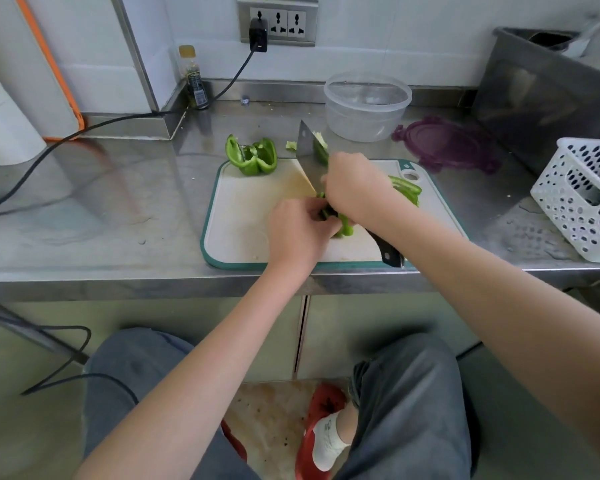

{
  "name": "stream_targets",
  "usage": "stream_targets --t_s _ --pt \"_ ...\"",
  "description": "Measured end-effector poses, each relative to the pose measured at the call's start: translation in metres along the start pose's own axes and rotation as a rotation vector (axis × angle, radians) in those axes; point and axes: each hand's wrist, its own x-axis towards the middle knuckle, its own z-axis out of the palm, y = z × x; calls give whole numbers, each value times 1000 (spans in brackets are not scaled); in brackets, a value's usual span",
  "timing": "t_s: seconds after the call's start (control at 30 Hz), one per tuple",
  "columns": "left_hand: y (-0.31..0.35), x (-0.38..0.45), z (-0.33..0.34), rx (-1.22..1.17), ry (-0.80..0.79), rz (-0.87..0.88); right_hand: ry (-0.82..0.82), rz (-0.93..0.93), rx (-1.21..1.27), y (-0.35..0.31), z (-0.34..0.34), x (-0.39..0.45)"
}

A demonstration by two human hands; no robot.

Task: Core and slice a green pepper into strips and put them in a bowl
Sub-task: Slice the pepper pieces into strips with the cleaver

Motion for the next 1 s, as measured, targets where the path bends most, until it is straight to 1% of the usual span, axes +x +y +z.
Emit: stream_targets --t_s 0.07,0.13,0.2,0.33,0.53,0.57,0.63,0.67,0.7,0.77,0.83,0.93,1.0 --pt "-2 1 1 6 -6 3 25 -39 -65 -3 -1 2" --pt "-3 1 1 3 -16 8 -38 -23 -120 4 -4 0" --pt "-3 0 0 -29 -13 3 -49 -22 -128 18 -8 -4" --pt "-7 1 -1 -104 -59 -6 52 28 -51 55 -17 -9" --pt "-6 -1 -7 -163 -127 18 42 48 53 70 -24 -10" --pt "-6 -2 -6 -125 -149 52 46 54 81 70 -26 -11" --pt "-8 -3 -2 51 -150 118 46 74 148 71 -30 -11" --pt "-8 -4 0 100 -116 141 33 83 173 72 -31 -12" --pt "-9 -3 0 100 -72 154 13 90 190 72 -32 -14" --pt "-13 1 -3 8 -27 149 -37 94 203 74 -30 -17" --pt "-17 7 -10 -92 -64 111 -61 100 237 77 -28 -21" --pt "-20 18 -15 -122 -72 77 -38 101 305 81 -28 -24" --pt "-19 22 -14 -117 -74 106 -31 93 350 82 -29 -28"
